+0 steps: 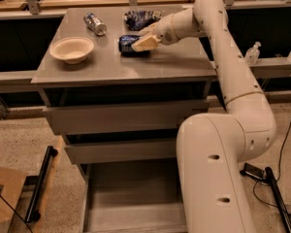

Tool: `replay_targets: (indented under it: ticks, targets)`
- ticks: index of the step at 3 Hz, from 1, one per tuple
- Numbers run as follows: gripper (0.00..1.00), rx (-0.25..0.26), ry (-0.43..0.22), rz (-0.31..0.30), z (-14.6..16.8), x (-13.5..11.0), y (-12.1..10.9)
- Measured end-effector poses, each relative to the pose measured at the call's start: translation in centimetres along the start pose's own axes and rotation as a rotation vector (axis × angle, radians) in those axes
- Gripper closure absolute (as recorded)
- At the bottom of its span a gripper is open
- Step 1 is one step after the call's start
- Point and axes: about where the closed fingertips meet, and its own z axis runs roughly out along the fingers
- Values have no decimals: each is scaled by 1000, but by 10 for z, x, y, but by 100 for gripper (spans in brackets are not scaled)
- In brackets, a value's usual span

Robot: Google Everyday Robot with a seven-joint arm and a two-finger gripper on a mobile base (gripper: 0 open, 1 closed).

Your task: Place pepsi can into bottom drawer

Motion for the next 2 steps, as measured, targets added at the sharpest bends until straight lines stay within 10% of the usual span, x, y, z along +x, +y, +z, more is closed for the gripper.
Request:
replay_targets:
  ticks: [2]
  targets:
    - [100, -72, 29, -48, -46, 1, 36]
